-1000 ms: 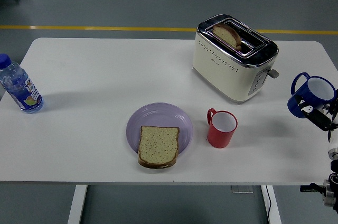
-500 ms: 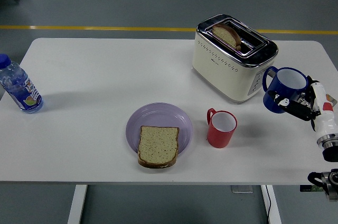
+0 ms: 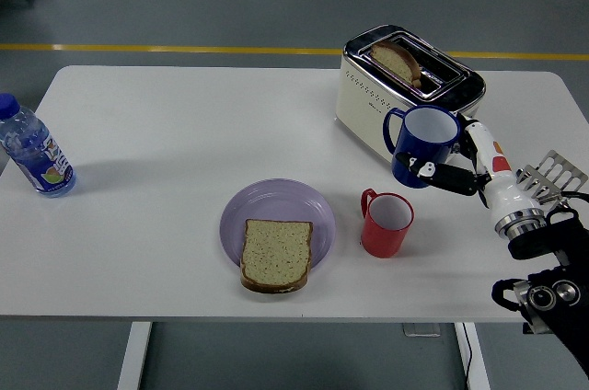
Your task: Pick up the cup,pour liquid into bread,place the cup on the desk
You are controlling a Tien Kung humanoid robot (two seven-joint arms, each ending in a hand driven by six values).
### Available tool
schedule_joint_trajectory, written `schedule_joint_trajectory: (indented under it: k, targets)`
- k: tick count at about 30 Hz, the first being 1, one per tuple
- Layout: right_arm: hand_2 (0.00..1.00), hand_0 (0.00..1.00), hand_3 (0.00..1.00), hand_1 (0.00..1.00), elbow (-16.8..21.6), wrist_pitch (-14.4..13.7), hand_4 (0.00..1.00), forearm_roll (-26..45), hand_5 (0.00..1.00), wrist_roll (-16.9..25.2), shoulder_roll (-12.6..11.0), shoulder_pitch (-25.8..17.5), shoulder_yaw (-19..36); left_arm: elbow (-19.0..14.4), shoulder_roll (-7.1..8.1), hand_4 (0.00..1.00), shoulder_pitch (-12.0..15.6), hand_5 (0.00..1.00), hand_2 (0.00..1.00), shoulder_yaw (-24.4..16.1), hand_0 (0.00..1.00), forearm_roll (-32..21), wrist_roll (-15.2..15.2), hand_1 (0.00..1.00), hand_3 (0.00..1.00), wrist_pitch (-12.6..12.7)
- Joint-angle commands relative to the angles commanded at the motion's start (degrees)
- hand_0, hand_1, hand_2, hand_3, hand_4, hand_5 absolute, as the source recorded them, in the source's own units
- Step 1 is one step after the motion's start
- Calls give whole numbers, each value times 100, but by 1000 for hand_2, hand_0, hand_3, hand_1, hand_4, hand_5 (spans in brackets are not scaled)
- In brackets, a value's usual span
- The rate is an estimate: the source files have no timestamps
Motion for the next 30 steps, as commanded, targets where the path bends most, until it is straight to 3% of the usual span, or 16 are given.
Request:
schedule_joint_trajectory:
  k: [17, 24, 30]
  targets:
    - [488, 206, 539, 267, -866, 87, 819, -334, 51, -156, 556, 1231, -1186, -2, -8, 405, -7, 998, 741, 29, 670, -63, -1, 740, 639, -15]
    - [487, 215, 540, 266, -1239, -34, 821, -1360, 61, -87, 675, 1645, -1632, -3, -6, 406, -5, 998, 741, 26, 670, -81, -2, 740, 639, -17]
    - [488, 226, 540, 275, -1523, -68, 819, -2259, 61, -66, 640, 1956, -2021, -3, -3, 405, -2, 998, 741, 24, 670, -86, 2, 740, 639, -20]
